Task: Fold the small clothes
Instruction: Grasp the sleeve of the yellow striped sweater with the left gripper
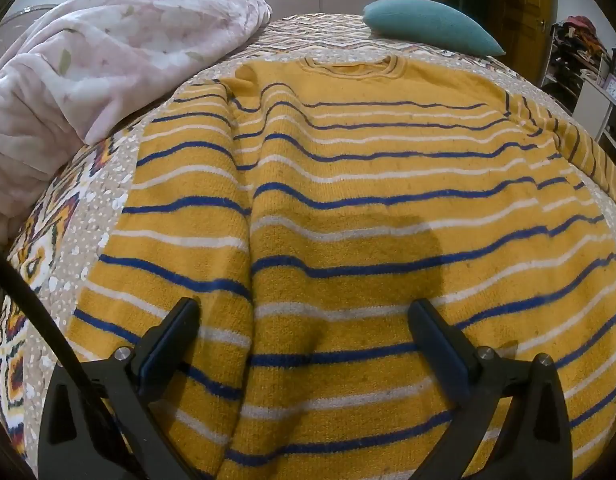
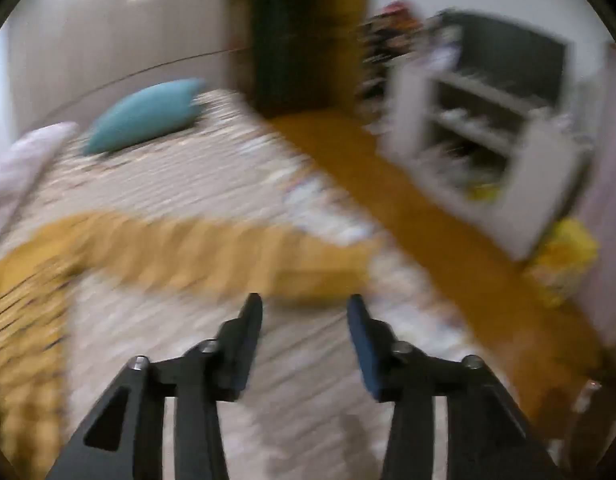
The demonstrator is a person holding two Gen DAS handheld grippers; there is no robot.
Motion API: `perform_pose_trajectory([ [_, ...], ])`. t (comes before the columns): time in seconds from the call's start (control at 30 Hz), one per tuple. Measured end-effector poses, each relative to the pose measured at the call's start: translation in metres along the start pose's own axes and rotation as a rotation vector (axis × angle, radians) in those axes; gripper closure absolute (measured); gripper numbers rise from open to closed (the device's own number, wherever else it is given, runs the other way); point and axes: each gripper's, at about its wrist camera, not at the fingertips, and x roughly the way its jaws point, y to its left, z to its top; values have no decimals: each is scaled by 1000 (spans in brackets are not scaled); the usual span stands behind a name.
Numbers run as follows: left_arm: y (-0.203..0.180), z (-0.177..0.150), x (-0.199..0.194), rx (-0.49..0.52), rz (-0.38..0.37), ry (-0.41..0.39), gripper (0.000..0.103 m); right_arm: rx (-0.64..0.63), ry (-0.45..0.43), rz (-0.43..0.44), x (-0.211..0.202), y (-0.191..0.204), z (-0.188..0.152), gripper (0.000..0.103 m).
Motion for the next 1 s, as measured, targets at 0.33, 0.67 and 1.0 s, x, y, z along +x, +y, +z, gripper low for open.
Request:
perform_pose_trajectory([
  [0.33, 45, -18, -109, -105, -217, -122, 9, -160, 258, 586, -1, 136, -107, 51],
  [0.67, 119, -40, -64, -269, -168, 132, 12, -146, 243, 577, 6, 136, -126, 44],
  [1.0, 168, -1, -73, -363, -86, 25, 97, -150, 232, 559, 5, 142, -125, 44],
])
